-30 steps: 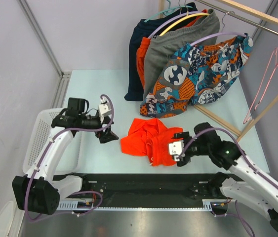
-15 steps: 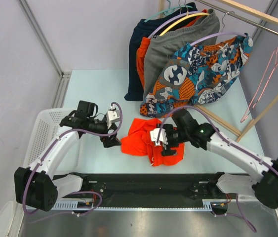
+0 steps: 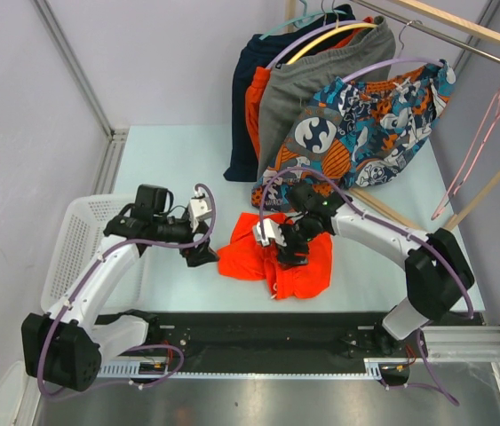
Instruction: Place the shorts on the hanger
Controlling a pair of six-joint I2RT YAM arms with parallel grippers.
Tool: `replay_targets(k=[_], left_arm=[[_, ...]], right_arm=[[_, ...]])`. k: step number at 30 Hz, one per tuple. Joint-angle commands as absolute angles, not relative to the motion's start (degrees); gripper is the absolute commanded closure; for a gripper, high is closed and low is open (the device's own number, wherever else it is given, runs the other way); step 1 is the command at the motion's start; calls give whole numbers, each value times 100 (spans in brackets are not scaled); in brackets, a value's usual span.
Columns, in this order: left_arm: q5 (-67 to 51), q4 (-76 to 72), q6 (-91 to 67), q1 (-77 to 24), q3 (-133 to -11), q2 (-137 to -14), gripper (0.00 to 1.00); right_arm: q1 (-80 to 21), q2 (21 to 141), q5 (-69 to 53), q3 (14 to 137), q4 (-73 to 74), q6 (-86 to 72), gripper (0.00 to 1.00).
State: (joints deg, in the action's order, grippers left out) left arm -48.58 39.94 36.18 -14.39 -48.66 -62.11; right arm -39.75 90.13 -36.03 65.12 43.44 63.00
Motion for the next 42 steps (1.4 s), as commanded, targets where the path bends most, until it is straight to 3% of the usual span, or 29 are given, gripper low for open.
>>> replay_targets(k=[1,2,5,10,21,26,33,42], left_arm=[[-4957,3806,3498,-1459,-4825,-6091,9],[-4957,3788,3507,-1459,-4825,-6091,9],[-5001,3692,3516,-1468,-4834,-6187,9],[-4922,3350,3542,-1792,-4966,-6442,9],[-3692,1539,3550,-3927,-5053,-7268,9],[-3779,1634,3997,-4700,-5300,-7892,13],[-3850,1855,4526,-5352,-4966,-7805,12],[-3024,661,3894,-6117,-4843,-8472,18]], right_arm=[[-3824,8896,-3832,6890,5062,6294,54],[-3762,8790,-3823,6891,5097,6241,74],[-3718,8142,-3753,6891,5308,6109,100],[-3735,7042,-3516,6785,5581,5933,100],[-4877,4687,-2550,5916,6688,5916,100],[-5457,4562,-1997,5810,6495,5318,100],[-5730,4421,-1609,5695,6346,4764,100],[-5678,4281,-1275,5634,5942,4509,100]])
